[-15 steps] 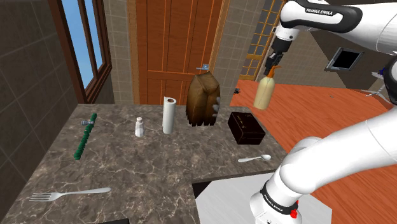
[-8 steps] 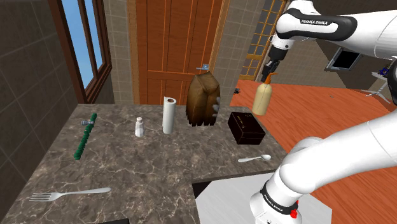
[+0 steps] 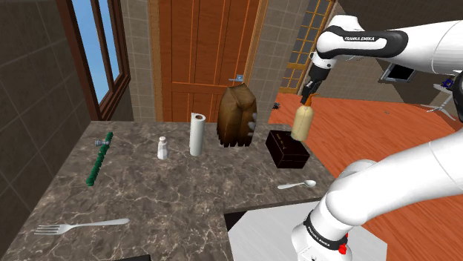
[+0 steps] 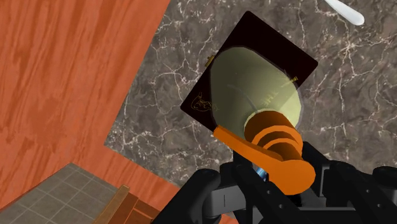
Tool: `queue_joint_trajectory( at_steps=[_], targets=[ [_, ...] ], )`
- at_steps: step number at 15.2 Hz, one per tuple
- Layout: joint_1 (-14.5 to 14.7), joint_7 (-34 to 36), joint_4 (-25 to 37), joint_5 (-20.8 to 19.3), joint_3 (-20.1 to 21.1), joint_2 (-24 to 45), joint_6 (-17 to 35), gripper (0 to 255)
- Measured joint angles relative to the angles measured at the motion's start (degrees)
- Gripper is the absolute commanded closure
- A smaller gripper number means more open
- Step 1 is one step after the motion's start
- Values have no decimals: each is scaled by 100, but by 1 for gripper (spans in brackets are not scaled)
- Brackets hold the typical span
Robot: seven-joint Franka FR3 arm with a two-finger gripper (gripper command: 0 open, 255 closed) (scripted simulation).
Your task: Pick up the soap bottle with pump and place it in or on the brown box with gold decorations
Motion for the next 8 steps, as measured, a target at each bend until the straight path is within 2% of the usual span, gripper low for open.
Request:
queue_joint_trajectory(
  at_steps=[8],
  targets=[
    [-31, 30, -465, -66, -91, 15, 481, 255]
  ],
)
